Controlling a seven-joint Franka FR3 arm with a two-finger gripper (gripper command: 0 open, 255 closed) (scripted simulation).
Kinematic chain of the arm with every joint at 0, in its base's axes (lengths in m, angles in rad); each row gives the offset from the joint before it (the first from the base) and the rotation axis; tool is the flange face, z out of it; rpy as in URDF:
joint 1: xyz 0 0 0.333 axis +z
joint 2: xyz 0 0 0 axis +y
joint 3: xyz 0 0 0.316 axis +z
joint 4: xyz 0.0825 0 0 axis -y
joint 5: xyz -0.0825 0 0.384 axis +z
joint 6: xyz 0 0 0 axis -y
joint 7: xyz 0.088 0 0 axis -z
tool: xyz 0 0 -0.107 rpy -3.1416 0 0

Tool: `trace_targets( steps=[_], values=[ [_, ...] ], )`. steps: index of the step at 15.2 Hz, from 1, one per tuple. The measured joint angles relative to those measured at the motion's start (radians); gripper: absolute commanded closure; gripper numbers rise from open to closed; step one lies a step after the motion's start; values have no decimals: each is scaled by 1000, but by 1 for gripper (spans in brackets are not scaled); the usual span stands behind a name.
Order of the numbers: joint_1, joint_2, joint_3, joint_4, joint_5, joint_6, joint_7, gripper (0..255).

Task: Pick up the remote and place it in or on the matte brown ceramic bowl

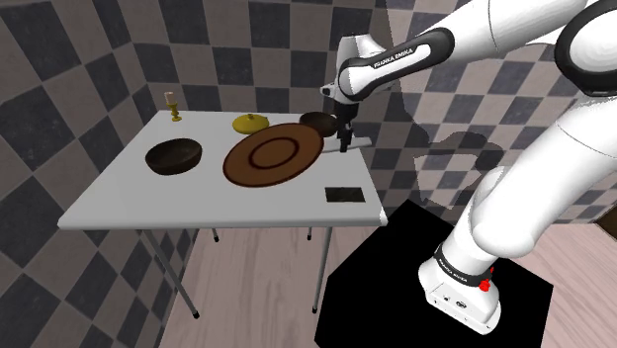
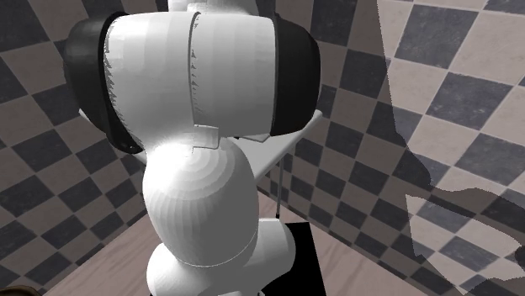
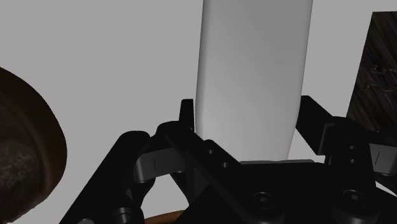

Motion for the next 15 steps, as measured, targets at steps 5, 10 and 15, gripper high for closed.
trace_targets(
  steps=[5, 10, 15],
  values=[
    [0, -23, 3, 49, -2, -72, 2, 255],
    [-3, 1, -5, 120, 4, -119, -15, 255],
    [-29, 171, -49, 312, 44, -145, -106, 255]
  ],
)
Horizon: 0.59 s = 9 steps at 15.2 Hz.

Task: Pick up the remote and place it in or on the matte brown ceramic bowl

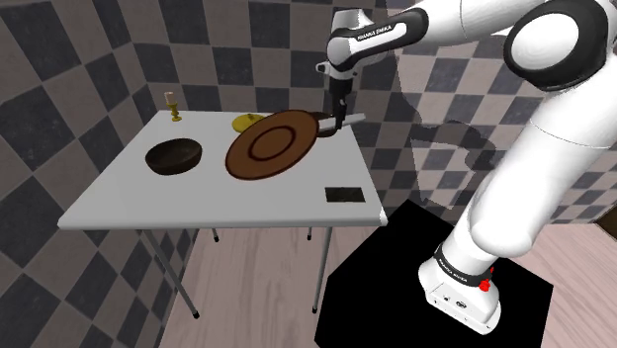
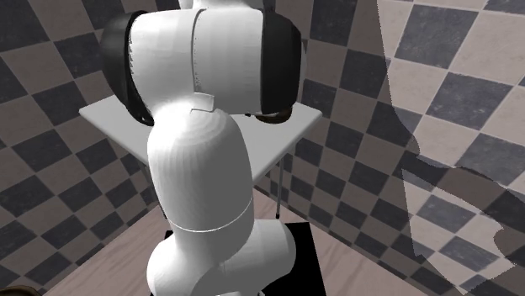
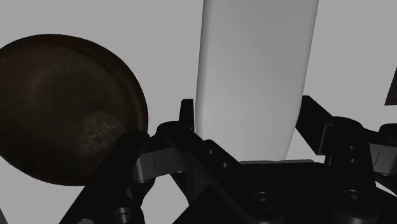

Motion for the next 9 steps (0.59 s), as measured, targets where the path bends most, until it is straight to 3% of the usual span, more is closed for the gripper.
trace_targets(
  steps=[9],
  values=[
    [-87, 361, -28, 471, 107, -122, -133, 255]
  ],
)
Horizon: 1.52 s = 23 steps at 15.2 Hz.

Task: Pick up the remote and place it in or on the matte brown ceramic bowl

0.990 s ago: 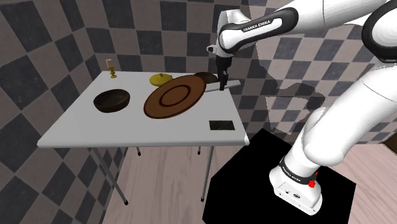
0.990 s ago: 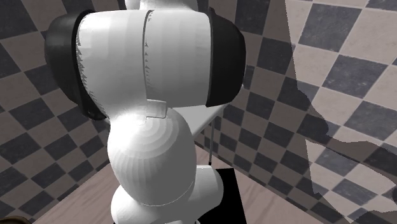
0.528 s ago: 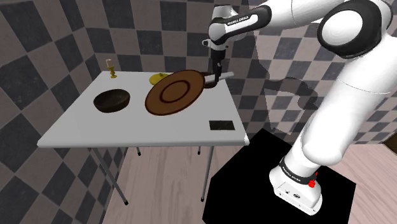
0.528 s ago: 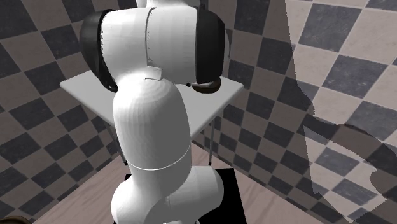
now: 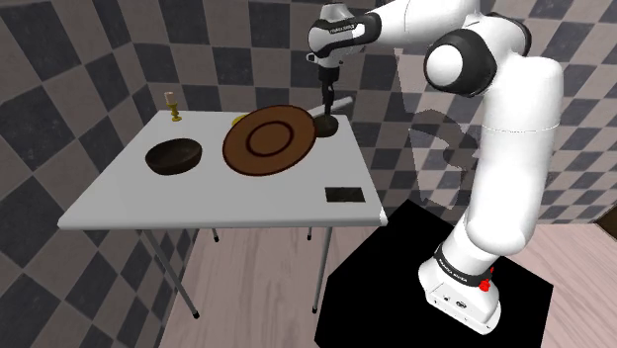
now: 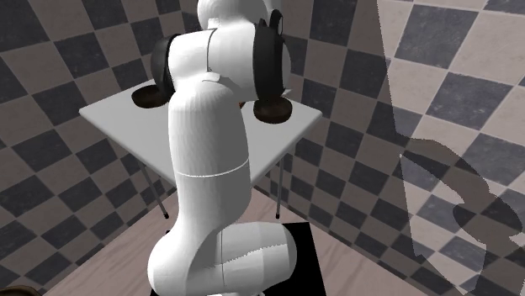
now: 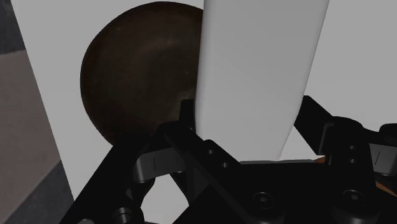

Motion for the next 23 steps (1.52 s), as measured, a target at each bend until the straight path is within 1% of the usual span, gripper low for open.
trace_targets(
  steps=[2, 3, 4, 5, 6, 17, 23],
  values=[
    [-34, 102, 1, 154, 25, -56, -23, 255],
    [-60, 166, 2, 250, 41, -87, -39, 255],
    [-70, 199, 4, 298, 48, -104, -42, 255],
    [-74, 218, 6, 318, 52, -105, -43, 255],
    [-77, 227, 7, 321, 54, -99, -45, 255],
    [-71, 250, 11, 216, 62, 33, -50, 255],
    [-72, 253, 11, 209, 63, 42, -51, 255]
  ],
)
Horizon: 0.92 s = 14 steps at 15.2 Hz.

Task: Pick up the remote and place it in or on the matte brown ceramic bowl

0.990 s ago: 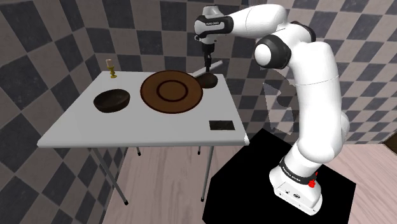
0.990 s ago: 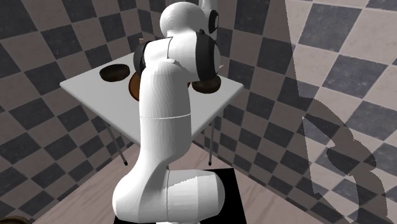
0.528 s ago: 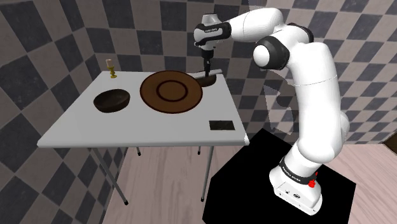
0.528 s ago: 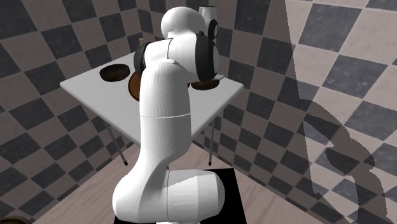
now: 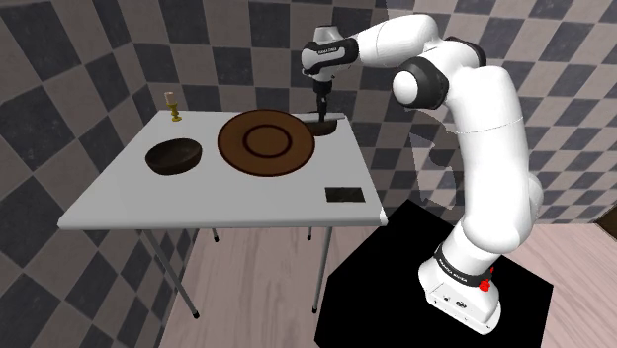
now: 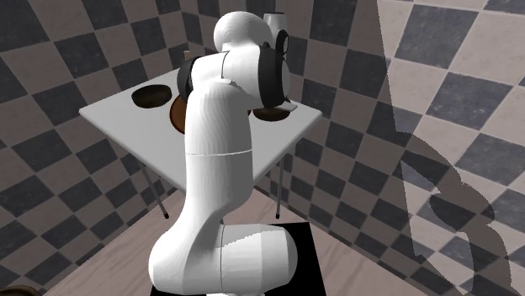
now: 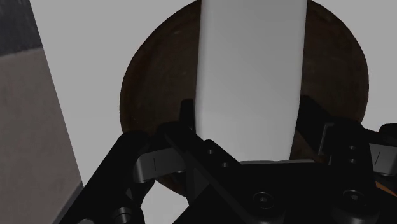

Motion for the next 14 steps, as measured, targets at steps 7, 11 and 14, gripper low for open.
trace_targets(
  steps=[7, 11, 14],
  values=[
    [2, 2, 2, -2, 1, 1, 1, 0],
    [0, -11, -1, 52, -4, -64, 5, 0],
    [-4, -14, -2, 95, -5, -110, 6, 0]
  ],
)
